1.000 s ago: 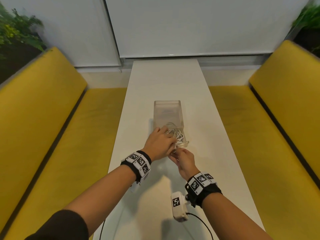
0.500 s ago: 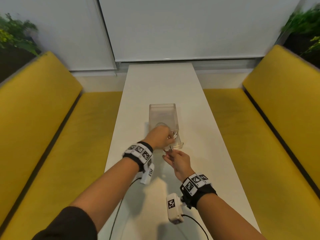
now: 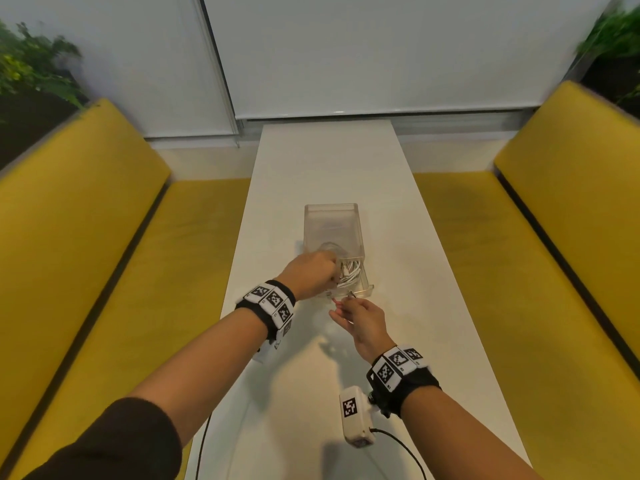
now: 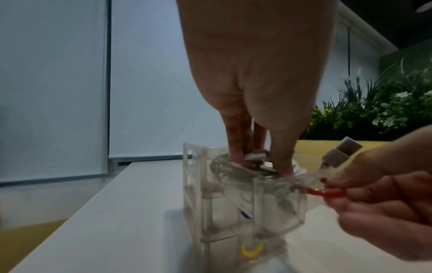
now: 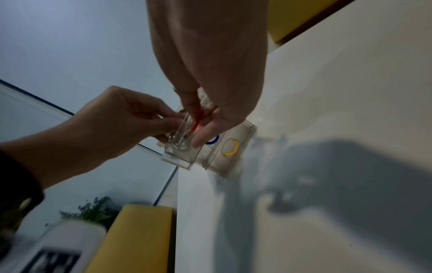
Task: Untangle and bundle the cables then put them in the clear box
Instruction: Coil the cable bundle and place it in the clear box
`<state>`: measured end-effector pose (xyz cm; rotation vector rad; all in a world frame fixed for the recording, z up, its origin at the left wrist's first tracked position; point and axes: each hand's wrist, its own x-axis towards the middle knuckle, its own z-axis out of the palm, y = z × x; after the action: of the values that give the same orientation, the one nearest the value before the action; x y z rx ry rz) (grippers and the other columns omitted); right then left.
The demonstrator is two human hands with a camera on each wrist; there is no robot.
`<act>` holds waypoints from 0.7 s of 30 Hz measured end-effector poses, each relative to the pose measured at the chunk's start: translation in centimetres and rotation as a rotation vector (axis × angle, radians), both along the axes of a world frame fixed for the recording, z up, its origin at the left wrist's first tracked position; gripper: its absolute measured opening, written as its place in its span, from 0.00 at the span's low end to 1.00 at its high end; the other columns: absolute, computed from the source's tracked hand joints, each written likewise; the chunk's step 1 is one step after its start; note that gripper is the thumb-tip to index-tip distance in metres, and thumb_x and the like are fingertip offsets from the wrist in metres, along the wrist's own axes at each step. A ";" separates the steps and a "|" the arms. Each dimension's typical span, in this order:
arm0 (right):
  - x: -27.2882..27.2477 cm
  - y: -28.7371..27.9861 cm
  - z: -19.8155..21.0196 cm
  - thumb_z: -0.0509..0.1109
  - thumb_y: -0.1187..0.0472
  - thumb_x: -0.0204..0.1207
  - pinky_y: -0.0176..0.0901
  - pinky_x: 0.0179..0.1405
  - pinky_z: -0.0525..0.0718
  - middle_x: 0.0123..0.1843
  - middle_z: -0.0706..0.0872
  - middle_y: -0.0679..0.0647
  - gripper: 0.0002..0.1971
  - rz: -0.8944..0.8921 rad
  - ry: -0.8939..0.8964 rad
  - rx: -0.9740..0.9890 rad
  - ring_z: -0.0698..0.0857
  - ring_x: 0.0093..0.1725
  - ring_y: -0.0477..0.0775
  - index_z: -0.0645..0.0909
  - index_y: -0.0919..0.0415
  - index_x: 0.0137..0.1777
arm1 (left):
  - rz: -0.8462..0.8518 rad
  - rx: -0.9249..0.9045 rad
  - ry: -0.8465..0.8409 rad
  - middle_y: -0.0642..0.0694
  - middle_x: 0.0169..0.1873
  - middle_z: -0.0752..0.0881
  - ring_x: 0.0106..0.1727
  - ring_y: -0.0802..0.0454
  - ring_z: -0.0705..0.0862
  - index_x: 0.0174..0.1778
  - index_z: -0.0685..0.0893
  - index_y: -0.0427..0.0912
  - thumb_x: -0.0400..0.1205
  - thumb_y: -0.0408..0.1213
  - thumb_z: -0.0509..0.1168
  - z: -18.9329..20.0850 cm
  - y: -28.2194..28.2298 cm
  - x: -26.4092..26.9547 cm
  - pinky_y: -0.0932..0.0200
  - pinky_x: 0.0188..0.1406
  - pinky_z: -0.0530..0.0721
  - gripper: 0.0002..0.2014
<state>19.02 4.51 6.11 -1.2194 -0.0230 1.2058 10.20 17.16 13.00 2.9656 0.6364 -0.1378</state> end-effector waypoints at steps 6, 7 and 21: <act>-0.6 0.2 -0.1 0.66 0.74 0.81 0.44 0.47 0.92 0.44 0.86 0.65 0.05 -0.011 -0.008 0.001 0.85 0.42 0.56 0.80 0.71 0.43 | -0.021 0.243 0.063 0.48 0.35 0.88 0.49 0.41 0.84 0.34 0.92 0.41 0.66 0.34 0.82 -0.5 0.1 0.3 0.54 0.32 0.77 0.06; -0.6 0.3 -0.1 0.66 0.74 0.81 0.44 0.48 0.92 0.44 0.87 0.65 0.05 -0.013 -0.009 0.002 0.85 0.42 0.55 0.80 0.71 0.44 | 0.000 0.273 0.065 0.47 0.31 0.87 0.44 0.41 0.85 0.31 0.91 0.41 0.61 0.33 0.84 -1.1 -0.1 0.4 0.55 0.30 0.78 0.09; -0.7 -0.1 0.1 0.68 0.74 0.80 0.45 0.46 0.93 0.42 0.86 0.66 0.03 -0.019 -0.033 -0.014 0.86 0.43 0.58 0.83 0.73 0.45 | -0.032 -0.145 -0.122 0.40 0.50 0.88 0.49 0.40 0.87 0.59 0.87 0.43 0.88 0.40 0.59 -2.1 -1.5 -1.0 0.50 0.45 0.83 0.12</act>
<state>18.35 4.41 6.17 -1.2493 -0.0269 1.1708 9.22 15.62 10.91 2.8194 0.5392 -0.0047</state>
